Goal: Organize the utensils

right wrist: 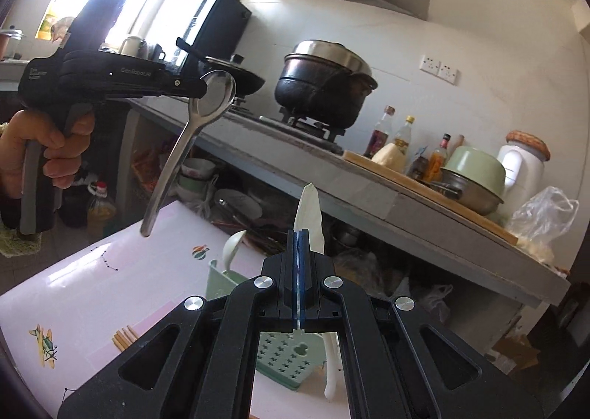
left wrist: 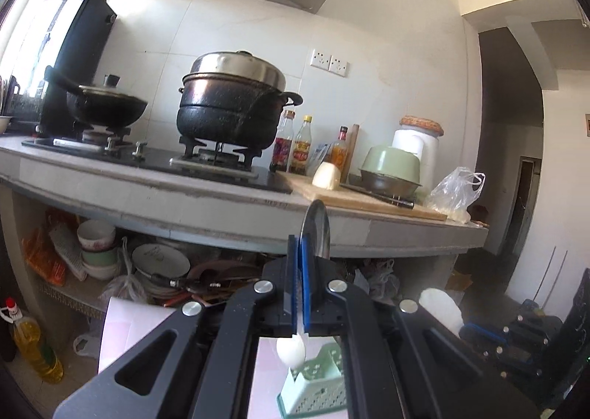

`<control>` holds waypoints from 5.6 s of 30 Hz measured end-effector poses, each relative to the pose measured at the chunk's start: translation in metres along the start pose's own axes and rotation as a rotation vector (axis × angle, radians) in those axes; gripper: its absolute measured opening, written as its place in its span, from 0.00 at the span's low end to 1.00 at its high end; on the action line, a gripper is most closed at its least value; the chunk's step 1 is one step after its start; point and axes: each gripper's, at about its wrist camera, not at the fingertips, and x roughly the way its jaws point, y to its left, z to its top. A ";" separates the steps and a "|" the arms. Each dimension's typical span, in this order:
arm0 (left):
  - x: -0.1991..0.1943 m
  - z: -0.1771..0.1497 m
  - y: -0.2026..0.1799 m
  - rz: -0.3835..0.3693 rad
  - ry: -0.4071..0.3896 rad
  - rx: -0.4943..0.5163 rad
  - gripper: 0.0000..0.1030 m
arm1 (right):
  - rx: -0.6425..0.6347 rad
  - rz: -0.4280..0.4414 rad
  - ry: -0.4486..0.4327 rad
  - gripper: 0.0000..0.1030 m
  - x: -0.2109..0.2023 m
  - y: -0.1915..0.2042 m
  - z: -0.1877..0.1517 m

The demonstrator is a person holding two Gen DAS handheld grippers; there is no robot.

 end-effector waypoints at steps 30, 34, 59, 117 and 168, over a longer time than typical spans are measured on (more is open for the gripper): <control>0.131 -0.126 -0.059 0.301 0.024 0.409 0.01 | 0.219 -0.075 0.068 0.00 0.001 -0.062 -0.052; 0.123 -0.135 -0.068 0.297 0.015 0.456 0.01 | 0.245 -0.061 0.073 0.00 0.002 -0.065 -0.055; 0.090 -0.156 -0.056 0.258 0.179 0.291 0.19 | 0.478 0.135 0.008 0.00 0.035 -0.109 -0.045; 0.019 -0.168 0.021 0.382 0.346 0.035 0.52 | 1.067 0.522 0.797 0.35 0.268 -0.163 -0.217; -0.030 -0.163 0.004 0.315 0.251 -0.022 0.52 | -1.430 -0.200 0.234 0.00 -0.008 -0.006 -0.071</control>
